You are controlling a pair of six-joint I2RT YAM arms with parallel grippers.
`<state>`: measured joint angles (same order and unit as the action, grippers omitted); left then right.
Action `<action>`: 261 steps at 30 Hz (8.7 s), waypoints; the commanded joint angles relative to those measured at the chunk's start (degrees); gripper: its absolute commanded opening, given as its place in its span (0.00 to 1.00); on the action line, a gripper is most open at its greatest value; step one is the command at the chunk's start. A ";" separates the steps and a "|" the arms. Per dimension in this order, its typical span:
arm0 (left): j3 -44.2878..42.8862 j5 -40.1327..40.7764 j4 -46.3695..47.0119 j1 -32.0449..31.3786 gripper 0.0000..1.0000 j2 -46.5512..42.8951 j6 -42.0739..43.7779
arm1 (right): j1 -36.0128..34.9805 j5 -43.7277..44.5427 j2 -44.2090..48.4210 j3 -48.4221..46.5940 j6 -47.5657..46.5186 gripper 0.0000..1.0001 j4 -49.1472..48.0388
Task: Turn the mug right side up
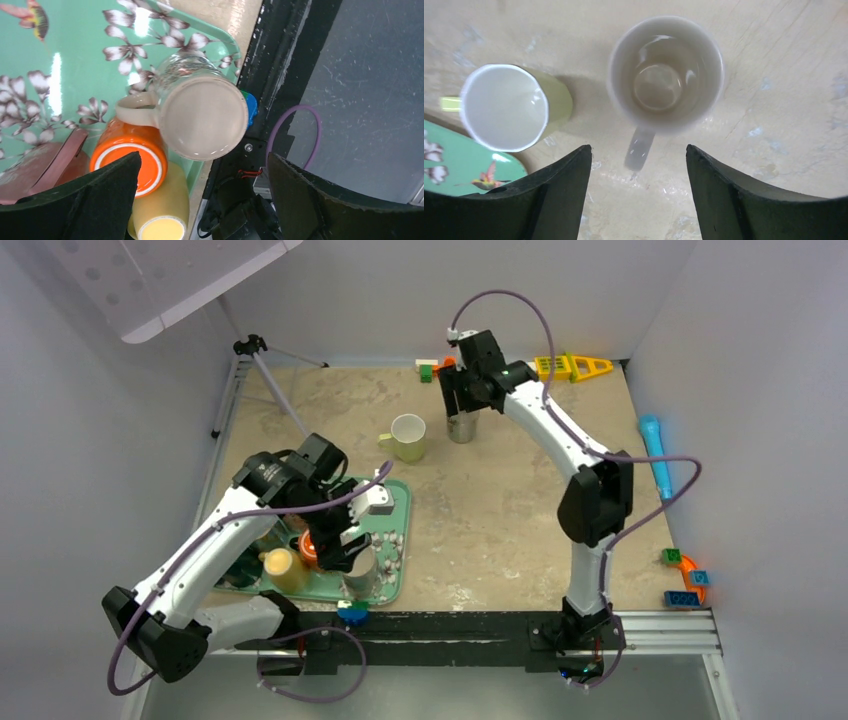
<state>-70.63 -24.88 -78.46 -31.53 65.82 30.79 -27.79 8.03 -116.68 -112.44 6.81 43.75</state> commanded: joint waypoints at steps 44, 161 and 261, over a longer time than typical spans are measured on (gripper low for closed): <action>3.78 -4.85 12.26 -2.61 0.99 4.58 22.14 | -12.32 -15.92 32.97 47.40 20.32 0.74 -38.26; -19.37 -33.82 24.75 2.79 0.91 3.55 -8.13 | -24.95 -49.92 64.80 66.39 -0.68 0.00 -85.37; -3.60 -7.61 3.65 6.92 0.75 26.55 2.37 | -24.00 -0.53 62.11 68.06 -0.42 0.98 -49.99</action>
<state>-70.61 -25.96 -74.04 -23.62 92.36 31.33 -51.70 6.52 -54.26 -43.35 7.01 -6.42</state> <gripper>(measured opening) 0.726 0.983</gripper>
